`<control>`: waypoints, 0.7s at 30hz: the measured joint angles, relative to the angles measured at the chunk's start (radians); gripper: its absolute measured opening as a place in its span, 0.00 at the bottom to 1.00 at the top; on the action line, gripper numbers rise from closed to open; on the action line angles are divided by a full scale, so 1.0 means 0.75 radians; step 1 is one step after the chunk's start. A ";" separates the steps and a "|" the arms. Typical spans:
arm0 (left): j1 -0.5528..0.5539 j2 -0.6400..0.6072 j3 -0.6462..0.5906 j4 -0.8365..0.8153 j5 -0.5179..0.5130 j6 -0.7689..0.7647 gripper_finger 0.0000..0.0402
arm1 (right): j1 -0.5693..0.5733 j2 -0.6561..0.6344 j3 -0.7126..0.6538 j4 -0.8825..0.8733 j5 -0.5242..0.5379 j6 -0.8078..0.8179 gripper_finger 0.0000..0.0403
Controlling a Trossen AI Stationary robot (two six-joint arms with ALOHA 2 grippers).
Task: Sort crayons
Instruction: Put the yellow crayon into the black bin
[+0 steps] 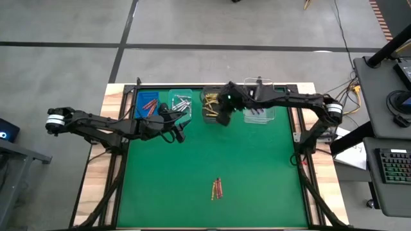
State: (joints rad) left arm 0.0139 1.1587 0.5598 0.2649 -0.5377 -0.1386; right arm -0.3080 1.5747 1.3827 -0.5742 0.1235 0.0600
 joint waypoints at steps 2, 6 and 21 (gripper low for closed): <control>0.000 0.000 0.000 0.000 0.039 -0.017 0.41 | 0.062 -0.025 -0.001 -0.082 -0.049 -0.003 0.24; 0.000 0.000 0.000 0.000 0.078 -0.048 0.41 | 0.206 -0.039 -0.003 -0.198 -0.071 0.026 0.23; -0.090 0.029 0.000 0.020 0.323 -0.345 0.41 | 0.705 -0.022 -0.005 -0.515 -0.071 0.479 0.24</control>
State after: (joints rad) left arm -0.0533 1.1808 0.5598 0.2802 -0.2951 -0.3975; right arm 0.2208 1.5581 1.3785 -0.9602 0.0699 0.4193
